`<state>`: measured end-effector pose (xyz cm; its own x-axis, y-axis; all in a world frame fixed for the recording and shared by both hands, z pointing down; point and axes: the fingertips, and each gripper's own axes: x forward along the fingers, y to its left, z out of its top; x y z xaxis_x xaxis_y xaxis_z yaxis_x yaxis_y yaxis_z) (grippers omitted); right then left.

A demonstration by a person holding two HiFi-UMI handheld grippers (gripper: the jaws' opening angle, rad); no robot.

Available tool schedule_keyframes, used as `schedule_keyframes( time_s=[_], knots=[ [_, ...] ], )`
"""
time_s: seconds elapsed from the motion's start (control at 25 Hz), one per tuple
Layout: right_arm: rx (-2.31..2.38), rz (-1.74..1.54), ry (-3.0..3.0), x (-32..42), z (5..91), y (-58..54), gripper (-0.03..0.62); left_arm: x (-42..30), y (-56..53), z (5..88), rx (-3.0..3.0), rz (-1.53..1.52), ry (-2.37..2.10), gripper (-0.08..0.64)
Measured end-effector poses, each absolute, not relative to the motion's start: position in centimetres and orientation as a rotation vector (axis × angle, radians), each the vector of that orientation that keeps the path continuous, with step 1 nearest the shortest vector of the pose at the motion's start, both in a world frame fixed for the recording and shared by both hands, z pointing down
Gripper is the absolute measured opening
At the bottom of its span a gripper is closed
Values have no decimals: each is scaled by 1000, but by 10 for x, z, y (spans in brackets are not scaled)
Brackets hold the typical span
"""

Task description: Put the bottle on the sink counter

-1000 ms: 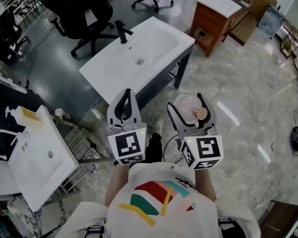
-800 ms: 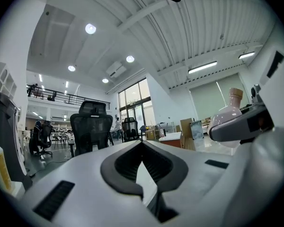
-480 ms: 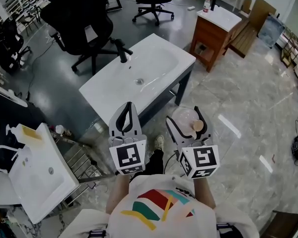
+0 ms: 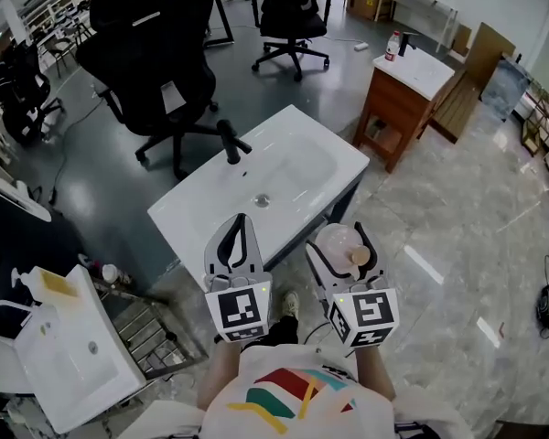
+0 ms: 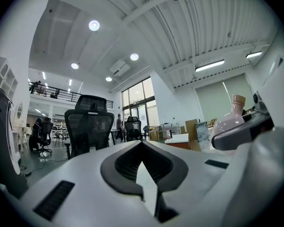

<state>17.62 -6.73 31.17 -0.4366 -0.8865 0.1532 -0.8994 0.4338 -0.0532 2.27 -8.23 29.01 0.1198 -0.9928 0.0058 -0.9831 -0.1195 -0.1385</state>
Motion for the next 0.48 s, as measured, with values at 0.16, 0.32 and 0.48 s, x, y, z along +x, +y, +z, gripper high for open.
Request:
schedule_keyframes(
  time_s=[0.16,0.32,0.48],
  knots=[
    [1560,166,-2605,165,304,-114,394,11,-125,283,-2237,-120,2054,17],
    [1508,128,-2643,153,296,-161,394,-1,-166,273,-2185,-79,2088,18],
    [1463,115,-2681,142,294,-200,394,-10,-200,265,-2133,-40,2112,17]
  ],
)
